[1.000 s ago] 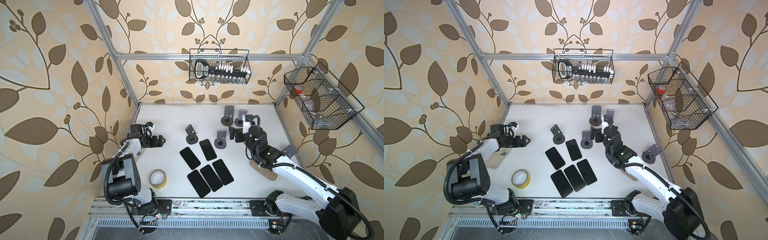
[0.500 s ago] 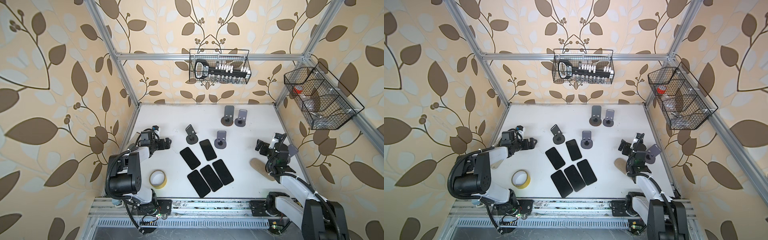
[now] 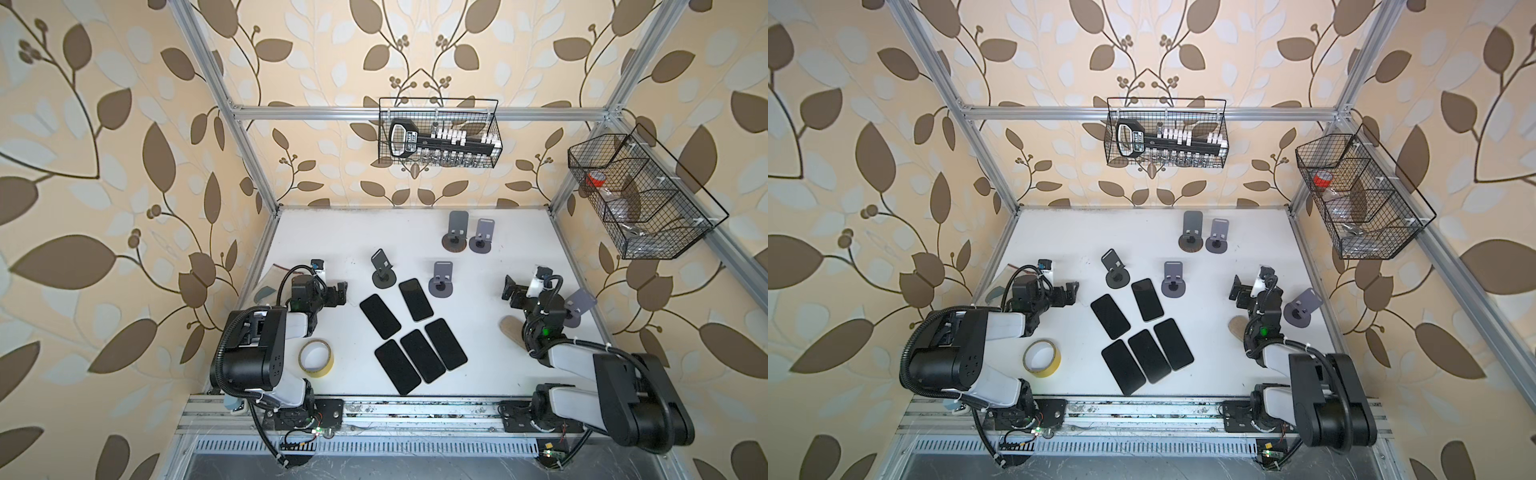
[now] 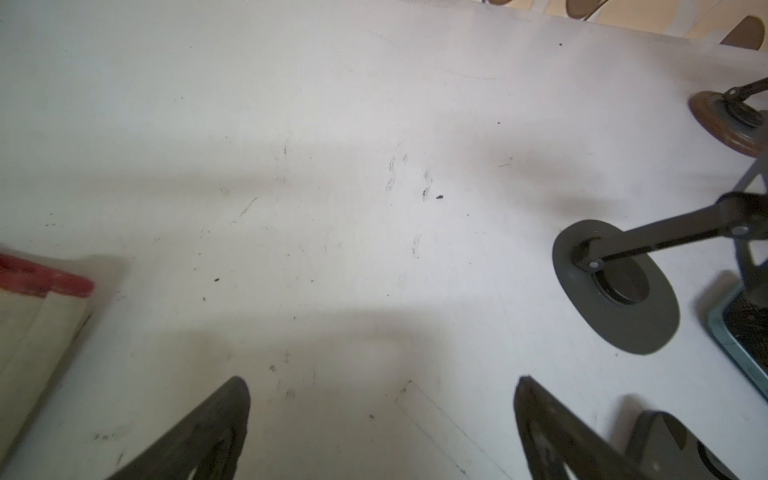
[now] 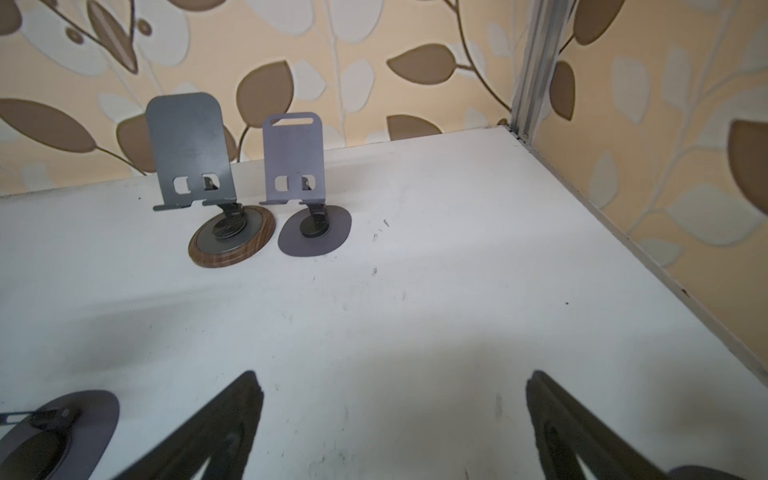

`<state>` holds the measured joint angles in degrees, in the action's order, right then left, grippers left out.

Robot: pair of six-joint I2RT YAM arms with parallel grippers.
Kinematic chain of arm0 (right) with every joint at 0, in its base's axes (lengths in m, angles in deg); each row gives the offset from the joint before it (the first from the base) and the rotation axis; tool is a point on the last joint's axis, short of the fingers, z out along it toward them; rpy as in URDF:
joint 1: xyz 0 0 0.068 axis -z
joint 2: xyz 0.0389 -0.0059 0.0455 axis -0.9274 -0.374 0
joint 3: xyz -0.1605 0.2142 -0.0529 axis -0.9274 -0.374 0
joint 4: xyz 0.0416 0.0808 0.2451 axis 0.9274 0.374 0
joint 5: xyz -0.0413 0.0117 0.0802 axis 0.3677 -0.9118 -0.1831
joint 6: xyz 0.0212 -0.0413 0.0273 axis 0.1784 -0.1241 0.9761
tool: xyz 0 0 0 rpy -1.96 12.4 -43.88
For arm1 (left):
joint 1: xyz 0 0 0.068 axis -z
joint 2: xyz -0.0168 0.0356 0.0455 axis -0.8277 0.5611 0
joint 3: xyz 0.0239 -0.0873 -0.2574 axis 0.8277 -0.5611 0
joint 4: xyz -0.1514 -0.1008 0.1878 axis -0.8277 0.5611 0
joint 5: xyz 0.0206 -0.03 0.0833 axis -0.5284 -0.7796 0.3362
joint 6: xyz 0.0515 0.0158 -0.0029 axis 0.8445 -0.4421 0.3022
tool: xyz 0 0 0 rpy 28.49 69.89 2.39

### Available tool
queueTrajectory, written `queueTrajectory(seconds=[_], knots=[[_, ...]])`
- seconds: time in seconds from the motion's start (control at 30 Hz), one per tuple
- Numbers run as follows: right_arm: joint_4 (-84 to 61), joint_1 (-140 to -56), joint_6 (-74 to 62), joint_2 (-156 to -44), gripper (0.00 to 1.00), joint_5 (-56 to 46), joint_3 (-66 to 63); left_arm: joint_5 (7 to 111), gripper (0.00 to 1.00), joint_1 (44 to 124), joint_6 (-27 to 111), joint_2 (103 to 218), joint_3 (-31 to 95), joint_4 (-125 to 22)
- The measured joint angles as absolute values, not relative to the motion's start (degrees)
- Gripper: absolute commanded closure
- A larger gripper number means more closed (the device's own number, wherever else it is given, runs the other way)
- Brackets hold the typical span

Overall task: Remove the phone from the phone stand
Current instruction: Reset both arms

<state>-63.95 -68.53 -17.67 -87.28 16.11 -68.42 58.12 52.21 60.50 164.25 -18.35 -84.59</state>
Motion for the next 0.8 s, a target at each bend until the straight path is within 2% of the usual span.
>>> queueTrajectory(seconds=[0.23,0.8], knots=[[-67.66,-70.17,-19.72,-89.07,0.0,18.56,-68.98,62.4,0.01,53.17,60.31,164.29,-18.33,-85.73],[-68.86,-70.28,-21.03,-88.94,0.0,18.17,-68.98,63.78,0.01,53.3,60.31,164.29,-18.33,-86.19]])
